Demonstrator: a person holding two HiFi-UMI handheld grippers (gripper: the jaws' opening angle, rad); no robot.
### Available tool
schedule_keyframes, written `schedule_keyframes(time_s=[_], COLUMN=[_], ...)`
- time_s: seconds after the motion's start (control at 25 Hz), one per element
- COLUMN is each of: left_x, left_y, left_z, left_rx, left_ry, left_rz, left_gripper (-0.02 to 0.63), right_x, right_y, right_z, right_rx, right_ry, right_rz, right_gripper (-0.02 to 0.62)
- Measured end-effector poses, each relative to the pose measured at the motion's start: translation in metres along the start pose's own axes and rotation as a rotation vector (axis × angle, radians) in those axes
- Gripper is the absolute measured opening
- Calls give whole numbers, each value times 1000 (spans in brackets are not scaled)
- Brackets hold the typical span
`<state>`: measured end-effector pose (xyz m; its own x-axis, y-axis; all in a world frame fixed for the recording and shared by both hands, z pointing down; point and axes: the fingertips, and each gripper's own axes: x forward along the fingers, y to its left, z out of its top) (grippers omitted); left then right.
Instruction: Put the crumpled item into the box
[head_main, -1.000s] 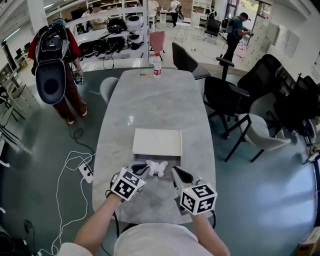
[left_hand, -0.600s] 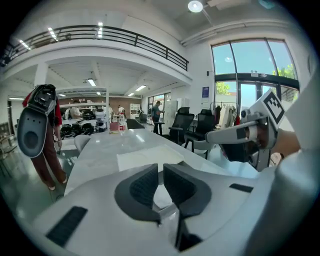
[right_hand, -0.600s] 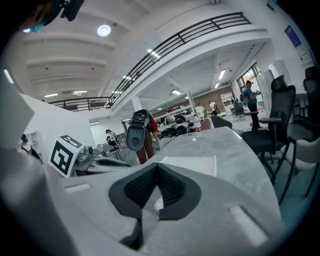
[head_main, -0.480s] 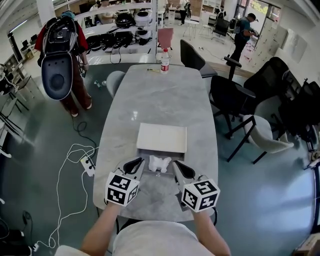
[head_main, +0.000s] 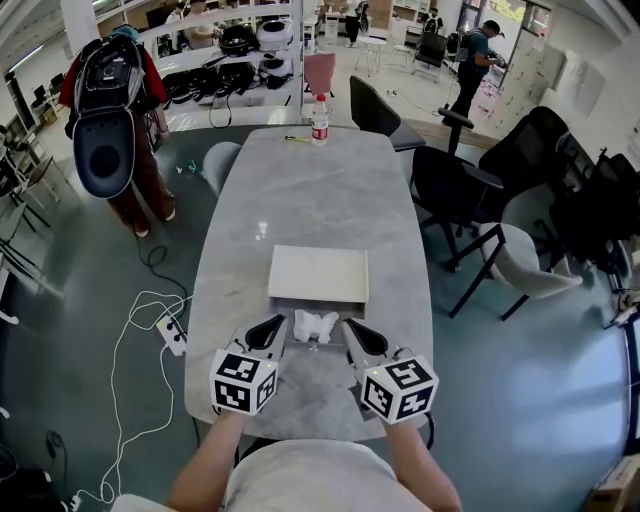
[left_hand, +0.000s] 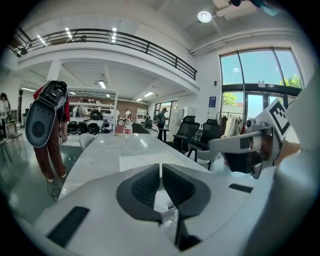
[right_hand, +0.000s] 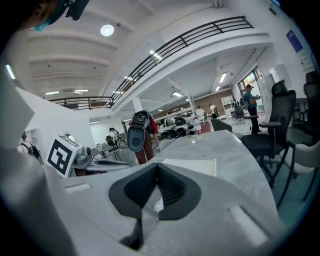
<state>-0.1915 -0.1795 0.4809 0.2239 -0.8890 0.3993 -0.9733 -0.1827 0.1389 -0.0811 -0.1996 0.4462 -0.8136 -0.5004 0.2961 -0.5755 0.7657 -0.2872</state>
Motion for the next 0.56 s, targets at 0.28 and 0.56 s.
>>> schedule_keyframes(time_s=[0.28, 0.56], left_x=[1, 0], left_y=[1, 2], left_z=[-1, 0], left_rx=[-2, -1], left_ry=[-6, -1], left_rz=[-10, -11], left_gripper=[20, 20], right_x=[3, 4], right_y=[1, 5], right_z=[-2, 0], right_rx=[-1, 0], right_ry=[0, 0], right_rz=[-7, -6], right_gripper=[5, 5])
